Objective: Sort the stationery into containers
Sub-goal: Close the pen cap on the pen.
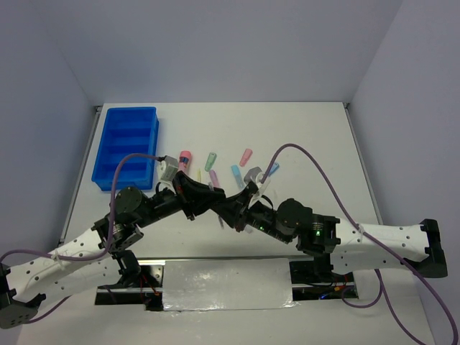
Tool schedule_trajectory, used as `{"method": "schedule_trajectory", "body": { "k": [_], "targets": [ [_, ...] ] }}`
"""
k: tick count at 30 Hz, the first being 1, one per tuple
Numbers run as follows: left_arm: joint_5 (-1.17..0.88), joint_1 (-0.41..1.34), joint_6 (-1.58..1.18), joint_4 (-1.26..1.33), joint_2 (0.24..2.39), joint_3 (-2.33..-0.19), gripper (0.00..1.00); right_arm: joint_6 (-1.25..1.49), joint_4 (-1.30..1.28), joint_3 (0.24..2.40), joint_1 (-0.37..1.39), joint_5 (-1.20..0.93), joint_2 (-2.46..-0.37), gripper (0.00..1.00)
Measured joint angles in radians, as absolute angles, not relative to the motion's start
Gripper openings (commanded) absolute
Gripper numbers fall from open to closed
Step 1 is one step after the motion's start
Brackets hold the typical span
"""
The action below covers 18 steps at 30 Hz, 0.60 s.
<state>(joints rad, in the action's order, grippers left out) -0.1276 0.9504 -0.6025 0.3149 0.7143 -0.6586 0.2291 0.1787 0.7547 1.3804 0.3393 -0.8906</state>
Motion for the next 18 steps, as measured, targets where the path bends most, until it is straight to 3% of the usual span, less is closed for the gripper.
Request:
{"method": "schedule_trajectory", "body": {
  "k": [5,8,9,11,12,15,18],
  "targets": [
    [-0.166,0.950,-0.581,0.314,0.717,-0.668,0.02,0.229,0.187,0.750,1.377,0.331,-0.888,0.03],
    [-0.173,0.950,-0.578,0.315,0.717,-0.670,0.13,0.228,0.196,0.744,1.376,0.328,-0.884,0.00],
    [-0.175,0.949,-0.578,0.315,0.718,-0.670,0.28,0.229,0.197,0.743,1.376,0.328,-0.883,0.00],
    [-0.181,0.949,-0.577,0.321,0.720,-0.670,0.47,0.235,0.210,0.735,1.377,0.323,-0.879,0.00],
    [-0.185,0.950,-0.577,0.330,0.724,-0.670,0.69,0.239,0.219,0.728,1.377,0.317,-0.878,0.00],
    [-0.189,0.951,-0.575,0.338,0.732,-0.675,0.91,0.245,0.221,0.710,1.377,0.311,-0.878,0.00],
    [-0.175,0.951,-0.572,0.328,0.731,-0.683,0.99,0.245,0.221,0.708,1.377,0.311,-0.878,0.00]
  ]
}}
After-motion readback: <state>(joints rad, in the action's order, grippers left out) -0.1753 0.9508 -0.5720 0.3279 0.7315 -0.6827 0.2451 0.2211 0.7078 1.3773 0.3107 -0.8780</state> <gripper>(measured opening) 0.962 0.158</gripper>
